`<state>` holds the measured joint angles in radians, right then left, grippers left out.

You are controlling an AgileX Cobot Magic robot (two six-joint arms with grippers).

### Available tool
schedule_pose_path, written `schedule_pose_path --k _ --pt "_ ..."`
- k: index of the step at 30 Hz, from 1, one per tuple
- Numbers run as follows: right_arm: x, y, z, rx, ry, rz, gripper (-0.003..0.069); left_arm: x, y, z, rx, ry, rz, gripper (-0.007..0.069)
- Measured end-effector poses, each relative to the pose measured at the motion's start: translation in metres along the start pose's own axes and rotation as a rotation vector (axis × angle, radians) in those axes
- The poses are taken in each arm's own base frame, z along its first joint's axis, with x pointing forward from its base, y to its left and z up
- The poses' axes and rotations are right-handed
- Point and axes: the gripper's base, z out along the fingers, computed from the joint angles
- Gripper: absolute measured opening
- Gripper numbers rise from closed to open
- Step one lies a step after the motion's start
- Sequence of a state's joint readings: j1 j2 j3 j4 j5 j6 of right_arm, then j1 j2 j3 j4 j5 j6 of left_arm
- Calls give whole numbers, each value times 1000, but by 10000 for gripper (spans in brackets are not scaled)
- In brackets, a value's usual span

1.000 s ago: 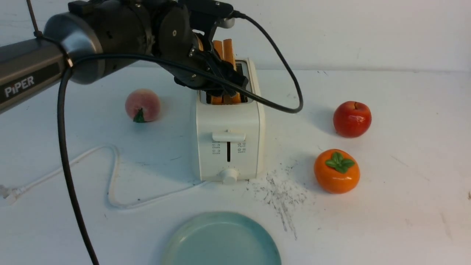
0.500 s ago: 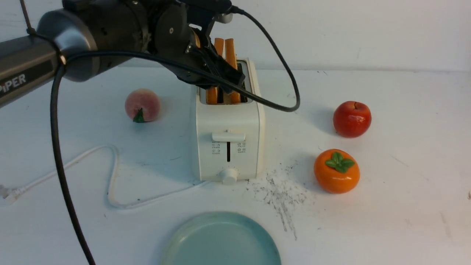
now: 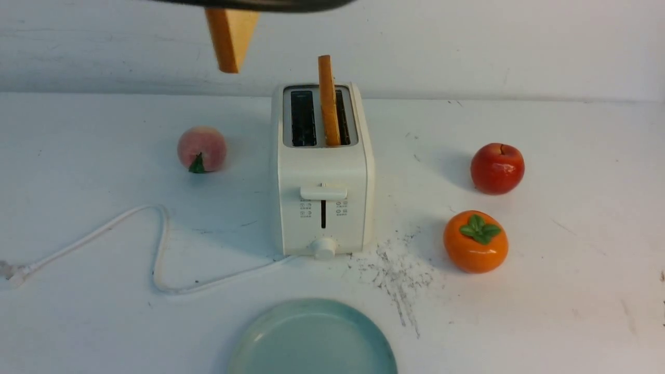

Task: Take toasted bread from bread machine on white table place on plate.
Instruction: 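Place the slice of bread on the plate with the left gripper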

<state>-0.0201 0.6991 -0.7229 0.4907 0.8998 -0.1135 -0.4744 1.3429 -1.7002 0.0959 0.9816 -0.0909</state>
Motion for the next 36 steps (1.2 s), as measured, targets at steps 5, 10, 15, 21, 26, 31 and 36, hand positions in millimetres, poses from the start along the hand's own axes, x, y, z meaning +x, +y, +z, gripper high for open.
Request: schedule_pose_path --k 5,10,15,21,26,31,36 --pt "-1 1 0 -6 -6 5 42 27 -3 -15 56 179 35 87" --pt "-1 1 0 -13 -9 11 44 71 -16 13 180 383 2 87" --pt "-1 1 0 -13 -9 11 49 121 -33 46 374 486 22 87" --pt "-1 1 0 -14 -6 11 58 161 -47 80 548 537 84 87" --pt "0 1 0 -15 4 11 65 176 -51 107 582 603 70 87" --pt "1 1 0 -16 16 11 75 187 -52 129 573 639 65 87" --pt "2 2 0 -17 21 11 80 191 -53 139 584 649 62 87"
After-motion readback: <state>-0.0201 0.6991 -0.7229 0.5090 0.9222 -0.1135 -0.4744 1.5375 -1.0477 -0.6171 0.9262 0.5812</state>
